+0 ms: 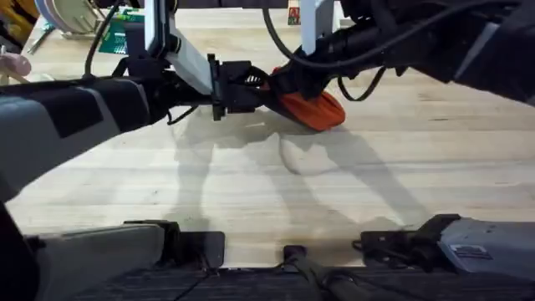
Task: Unzip the bag, pick up the pens from the table one at a time and place them inside, then zip the bag closed.
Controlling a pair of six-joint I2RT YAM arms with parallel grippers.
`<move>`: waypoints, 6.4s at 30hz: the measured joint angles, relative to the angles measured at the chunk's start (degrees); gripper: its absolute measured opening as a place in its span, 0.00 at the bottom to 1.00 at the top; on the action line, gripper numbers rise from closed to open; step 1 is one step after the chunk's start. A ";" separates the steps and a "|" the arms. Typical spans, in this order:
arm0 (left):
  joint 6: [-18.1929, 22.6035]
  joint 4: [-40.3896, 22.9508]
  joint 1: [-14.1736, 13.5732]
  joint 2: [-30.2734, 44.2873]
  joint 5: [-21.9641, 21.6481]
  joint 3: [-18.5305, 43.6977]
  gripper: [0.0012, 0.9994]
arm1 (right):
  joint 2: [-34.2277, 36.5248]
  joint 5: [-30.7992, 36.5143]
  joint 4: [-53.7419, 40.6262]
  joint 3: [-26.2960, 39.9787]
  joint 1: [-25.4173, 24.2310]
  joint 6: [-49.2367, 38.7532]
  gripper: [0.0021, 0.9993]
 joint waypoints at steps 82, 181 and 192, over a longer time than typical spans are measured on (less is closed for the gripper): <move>4.18 -17.76 10.00 1.41 -5.27 -4.28 1.00 | -10.42 16.72 0.19 3.18 -11.41 -1.07 1.00; 49.15 -36.66 27.21 0.76 -6.21 -4.28 1.00 | 14.20 28.57 7.80 3.18 25.53 83.17 1.00; 49.15 -36.66 27.21 0.76 -6.23 -4.28 1.00 | 16.16 29.24 8.35 3.18 24.64 84.72 0.95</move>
